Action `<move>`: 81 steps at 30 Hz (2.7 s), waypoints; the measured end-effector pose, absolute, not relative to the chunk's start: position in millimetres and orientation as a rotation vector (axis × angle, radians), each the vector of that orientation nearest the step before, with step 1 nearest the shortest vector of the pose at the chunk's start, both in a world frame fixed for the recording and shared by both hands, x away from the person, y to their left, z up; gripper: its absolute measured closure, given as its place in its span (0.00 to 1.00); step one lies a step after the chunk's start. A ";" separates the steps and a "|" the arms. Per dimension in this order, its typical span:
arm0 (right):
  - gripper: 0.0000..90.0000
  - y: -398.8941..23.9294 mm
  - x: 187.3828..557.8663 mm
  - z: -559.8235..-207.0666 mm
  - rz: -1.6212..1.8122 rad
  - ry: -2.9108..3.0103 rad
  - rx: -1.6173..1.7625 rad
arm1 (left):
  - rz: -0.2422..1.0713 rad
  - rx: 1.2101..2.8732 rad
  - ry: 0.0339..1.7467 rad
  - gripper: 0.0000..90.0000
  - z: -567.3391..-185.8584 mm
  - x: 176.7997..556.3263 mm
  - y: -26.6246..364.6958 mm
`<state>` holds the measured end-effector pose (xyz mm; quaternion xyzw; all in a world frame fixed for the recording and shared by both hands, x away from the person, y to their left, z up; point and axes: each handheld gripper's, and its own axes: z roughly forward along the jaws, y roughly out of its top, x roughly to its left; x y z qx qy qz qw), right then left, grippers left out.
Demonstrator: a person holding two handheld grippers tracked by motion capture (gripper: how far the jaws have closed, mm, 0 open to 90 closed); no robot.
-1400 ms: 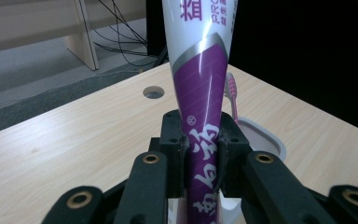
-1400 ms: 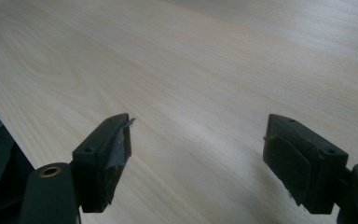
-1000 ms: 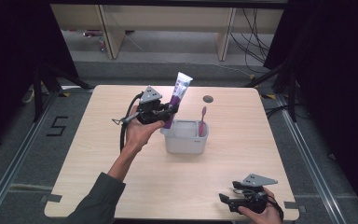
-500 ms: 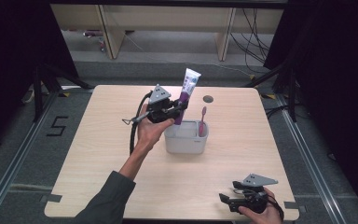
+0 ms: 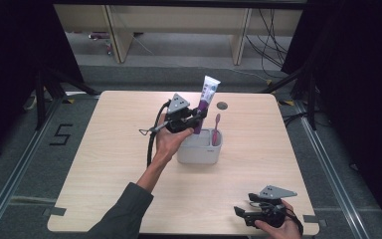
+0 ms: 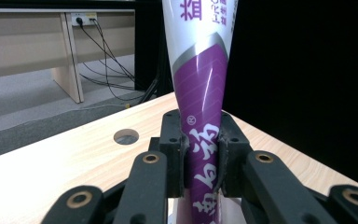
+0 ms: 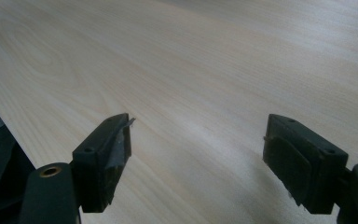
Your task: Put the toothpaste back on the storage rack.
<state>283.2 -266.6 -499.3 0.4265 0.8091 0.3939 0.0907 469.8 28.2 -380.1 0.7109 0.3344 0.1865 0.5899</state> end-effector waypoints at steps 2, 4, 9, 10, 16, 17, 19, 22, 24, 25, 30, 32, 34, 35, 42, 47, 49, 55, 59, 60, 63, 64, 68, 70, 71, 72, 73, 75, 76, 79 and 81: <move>0.27 -266.7 283.6 -499.7 1.175 2.406 1.256 | 0.434 1.649 0.782 0.84 -383.3 470.4 26.9; 0.27 -266.7 283.6 -499.7 1.176 2.406 1.255 | 0.432 1.646 0.779 0.84 -387.3 471.1 25.6; 0.27 -266.7 283.5 -499.8 1.175 2.407 1.252 | 0.424 1.662 0.779 0.84 -396.4 472.4 23.4; 0.27 -266.8 283.5 -499.9 1.175 2.407 1.251 | 0.426 1.659 0.782 0.84 -398.1 472.3 23.3; 0.27 -266.6 283.5 -500.0 1.175 2.408 1.255 | 0.428 1.676 0.784 0.84 -406.3 473.0 22.3; 0.27 -266.6 283.5 -499.9 1.176 2.409 1.254 | 0.422 1.675 0.786 0.84 -407.6 473.0 21.9; 0.27 -267.2 283.5 -499.7 1.164 2.404 1.247 | 0.422 1.685 0.781 0.84 -409.2 473.0 21.6; 0.27 -267.2 283.6 -499.8 1.166 2.405 1.246 | 0.419 1.686 0.781 0.84 -411.3 472.6 21.2; 0.27 -265.7 282.3 -499.6 1.176 2.406 1.282 | 0.423 1.689 0.783 0.84 -413.9 472.1 20.7; 0.27 -266.2 282.6 -499.6 1.174 2.405 1.275 | 0.425 1.694 0.782 0.84 -415.4 472.0 20.5; 0.27 -266.0 283.4 -500.2 1.173 2.418 1.259 | 0.426 1.712 0.788 0.83 -422.4 472.7 19.4; 0.27 -266.5 284.0 -500.3 1.174 2.416 1.242 | 0.427 1.715 0.786 0.83 -424.0 472.6 19.0; 0.27 -266.3 283.5 -500.3 1.174 2.419 1.259 | 0.435 1.728 0.781 0.83 -424.7 471.8 19.0; 0.27 -266.9 284.1 -500.5 1.174 2.415 1.245 | 0.440 1.732 0.781 0.83 -425.3 471.2 19.0; 0.27 -265.6 283.8 -500.9 1.179 2.406 1.246 | 0.450 1.759 0.783 0.83 -428.9 469.1 20.6; 0.27 -266.0 283.6 -500.6 1.171 2.418 1.261 | 0.454 1.791 0.780 0.83 -430.8 467.8 20.6; 0.27 -266.2 284.0 -500.6 1.173 2.416 1.246 | 0.462 1.820 0.772 0.83 -431.7 466.8 20.4; 0.27 -266.2 284.0 -500.5 1.175 2.414 1.245 | 0.463 1.845 0.772 0.81 -432.2 466.3 20.3; 0.27 -265.6 283.8 -501.0 1.179 2.406 1.249 | 0.467 1.869 0.764 0.80 -435.4 465.2 19.2; 0.27 -265.8 283.7 -500.6 1.172 2.412 1.249 | 0.465 1.872 0.769 0.80 -435.1 464.5 19.0; 0.27 -265.7 283.9 -500.8 1.171 2.415 1.244 | 0.475 1.887 0.755 0.77 -434.3 462.1 17.5; 0.27 -265.7 283.8 -500.8 1.173 2.415 1.246 | 0.482 1.881 0.749 0.75 -433.5 461.3 17.3; 0.27 -265.6 283.7 -500.9 1.170 2.416 1.247 | 0.491 1.826 0.749 0.67 -423.8 458.1 20.8; 0.27 -265.2 283.2 -500.6 1.166 2.419 1.255 | 0.487 1.823 0.742 0.66 -418.5 455.0 21.4; 0.27 -265.4 283.6 -500.7 1.162 2.413 1.244 | 0.492 1.825 0.740 0.64 -416.8 453.8 22.1; 0.27 -263.8 282.5 -500.7 1.174 2.413 1.279 | 0.489 1.825 0.745 0.63 -415.9 452.8 22.6; 0.27 -263.9 282.5 -500.7 1.175 2.413 1.275 | 0.495 1.827 0.749 0.60 -415.2 452.1 23.2; 0.27 -264.3 282.7 -500.8 1.172 2.413 1.268 | 0.491 1.826 0.759 0.57 -413.9 450.7 24.9; 0.27 -265.2 283.4 -500.7 1.162 2.412 1.250 | 0.487 1.830 0.755 0.56 -413.3 450.2 25.8; 0.27 -265.4 284.0 -501.2 1.169 2.414 1.250 | 0.479 1.857 0.771 0.46 -411.6 448.0 28.6; 0.27 -265.5 284.0 -501.2 1.169 2.415 1.250 | 0.481 1.858 0.773 0.45 -410.9 446.6 31.2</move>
